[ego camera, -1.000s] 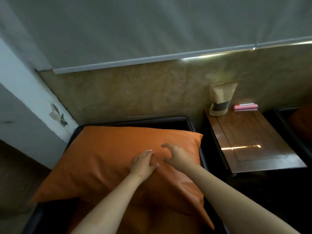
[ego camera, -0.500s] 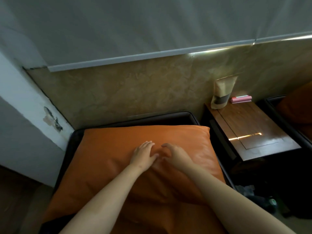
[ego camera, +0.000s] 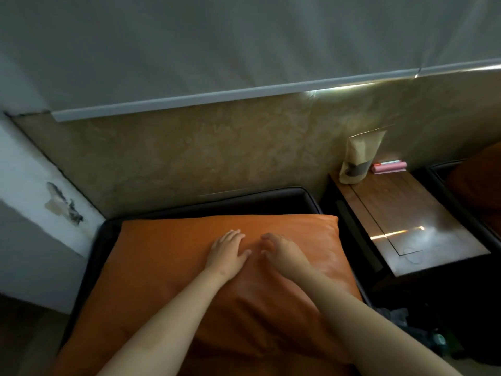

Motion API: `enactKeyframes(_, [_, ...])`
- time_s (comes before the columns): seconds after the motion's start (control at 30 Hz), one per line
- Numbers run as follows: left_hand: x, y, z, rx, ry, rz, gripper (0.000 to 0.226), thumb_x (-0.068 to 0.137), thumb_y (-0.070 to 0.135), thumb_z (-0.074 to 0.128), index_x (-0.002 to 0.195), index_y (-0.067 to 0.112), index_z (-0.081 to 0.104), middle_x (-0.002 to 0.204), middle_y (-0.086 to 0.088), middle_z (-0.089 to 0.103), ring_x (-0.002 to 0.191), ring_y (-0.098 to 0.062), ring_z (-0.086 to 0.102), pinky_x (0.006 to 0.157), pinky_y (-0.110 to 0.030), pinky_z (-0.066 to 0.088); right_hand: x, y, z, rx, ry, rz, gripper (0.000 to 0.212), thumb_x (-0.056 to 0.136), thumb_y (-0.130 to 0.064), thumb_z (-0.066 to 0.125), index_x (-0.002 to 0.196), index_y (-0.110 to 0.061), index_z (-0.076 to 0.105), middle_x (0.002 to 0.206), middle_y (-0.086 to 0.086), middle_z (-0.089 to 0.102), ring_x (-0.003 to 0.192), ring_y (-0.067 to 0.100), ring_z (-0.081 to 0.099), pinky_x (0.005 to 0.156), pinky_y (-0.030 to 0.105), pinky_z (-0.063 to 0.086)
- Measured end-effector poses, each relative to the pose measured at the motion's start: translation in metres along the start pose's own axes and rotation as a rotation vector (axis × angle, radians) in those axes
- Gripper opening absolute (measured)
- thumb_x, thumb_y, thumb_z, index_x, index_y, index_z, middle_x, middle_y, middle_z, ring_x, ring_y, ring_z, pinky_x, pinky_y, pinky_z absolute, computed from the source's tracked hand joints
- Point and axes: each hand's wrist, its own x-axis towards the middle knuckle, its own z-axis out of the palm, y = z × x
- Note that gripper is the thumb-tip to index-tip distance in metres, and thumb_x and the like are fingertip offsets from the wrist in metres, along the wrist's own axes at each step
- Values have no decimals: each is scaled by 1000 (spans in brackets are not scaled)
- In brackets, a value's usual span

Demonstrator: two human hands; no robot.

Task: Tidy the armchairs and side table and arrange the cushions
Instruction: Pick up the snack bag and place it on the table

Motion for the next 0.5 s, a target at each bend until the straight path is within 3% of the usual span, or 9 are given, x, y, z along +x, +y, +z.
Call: enactKeyframes(0.5, [127,6,12,46,-35,-74,52,98,46,41,143,20,40,153,2,34,143,-14,24,116,-31,16,107,56,-4,11,-25,26,40,94,-30,54,131,-16,53,135,3,55,127,22,46,104,30,32])
